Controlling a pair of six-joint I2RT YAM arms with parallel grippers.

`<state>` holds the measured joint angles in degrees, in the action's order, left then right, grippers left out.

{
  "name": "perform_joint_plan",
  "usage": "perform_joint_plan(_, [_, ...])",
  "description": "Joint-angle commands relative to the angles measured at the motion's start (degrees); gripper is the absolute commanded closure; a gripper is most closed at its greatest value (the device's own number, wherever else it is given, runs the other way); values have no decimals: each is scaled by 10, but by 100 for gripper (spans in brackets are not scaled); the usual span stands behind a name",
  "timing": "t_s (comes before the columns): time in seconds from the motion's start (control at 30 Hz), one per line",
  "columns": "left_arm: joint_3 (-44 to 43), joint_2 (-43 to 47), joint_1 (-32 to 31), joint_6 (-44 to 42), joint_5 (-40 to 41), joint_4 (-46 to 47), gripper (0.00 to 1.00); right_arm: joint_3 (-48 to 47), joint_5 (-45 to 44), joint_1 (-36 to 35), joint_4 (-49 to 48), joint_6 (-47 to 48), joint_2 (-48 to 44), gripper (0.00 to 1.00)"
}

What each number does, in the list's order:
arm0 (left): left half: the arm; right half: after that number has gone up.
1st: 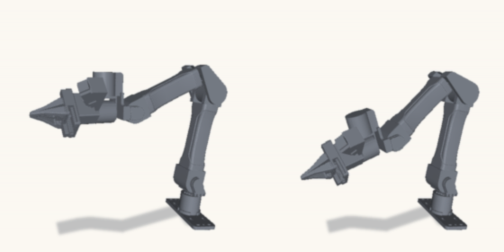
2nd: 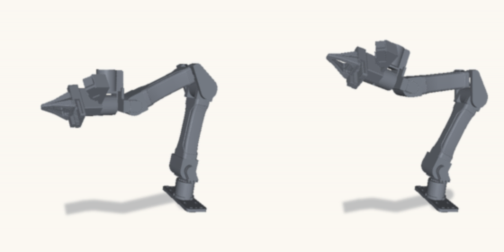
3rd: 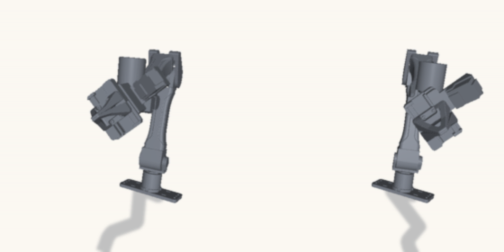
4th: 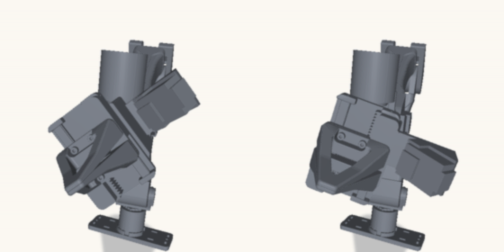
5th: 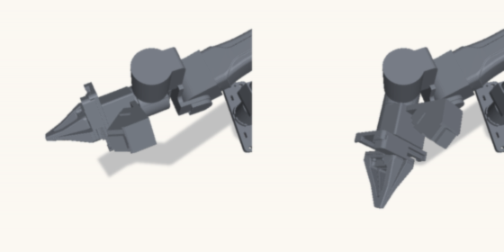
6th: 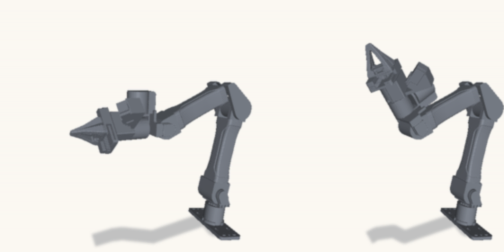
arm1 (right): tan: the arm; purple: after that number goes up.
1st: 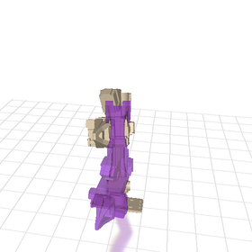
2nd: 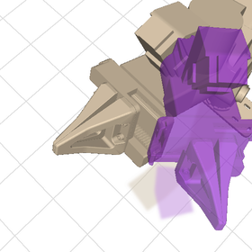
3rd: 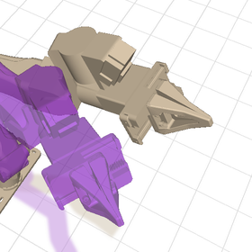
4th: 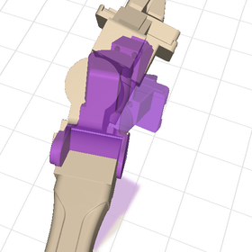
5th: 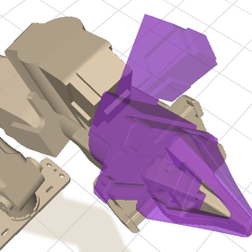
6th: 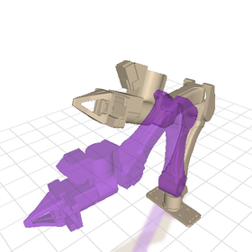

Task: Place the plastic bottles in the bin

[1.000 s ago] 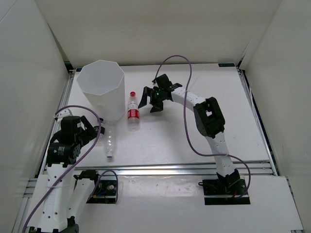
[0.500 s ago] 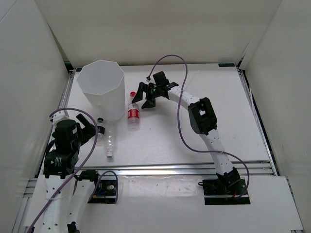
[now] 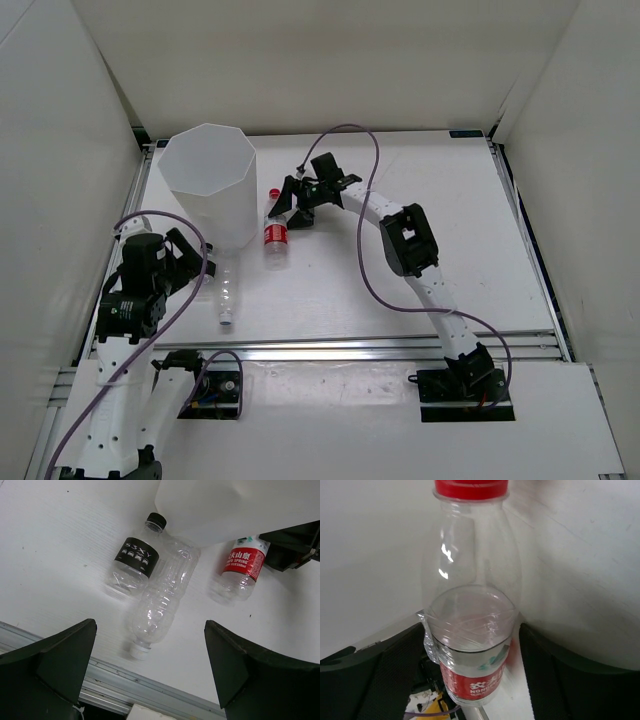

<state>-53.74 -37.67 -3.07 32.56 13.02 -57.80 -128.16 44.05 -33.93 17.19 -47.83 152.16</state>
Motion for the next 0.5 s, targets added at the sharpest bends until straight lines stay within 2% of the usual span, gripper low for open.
perform_joint_plan(0.0, [-18,2,3,-2,-8,8,0,-13,24,-8,9,-15,16,22])
perform_joint_plan(0.2, [-13,13,3,3,-3,8,0,12,37,-3,14,-15,9,42])
perform_joint_plan(0.3, [-7,18,3,3,-3,8,0,40,31,9,21,-1,-26,59])
perform_joint_plan(0.47, [5,23,3,3,10,21,0,70,20,26,57,27,-81,69])
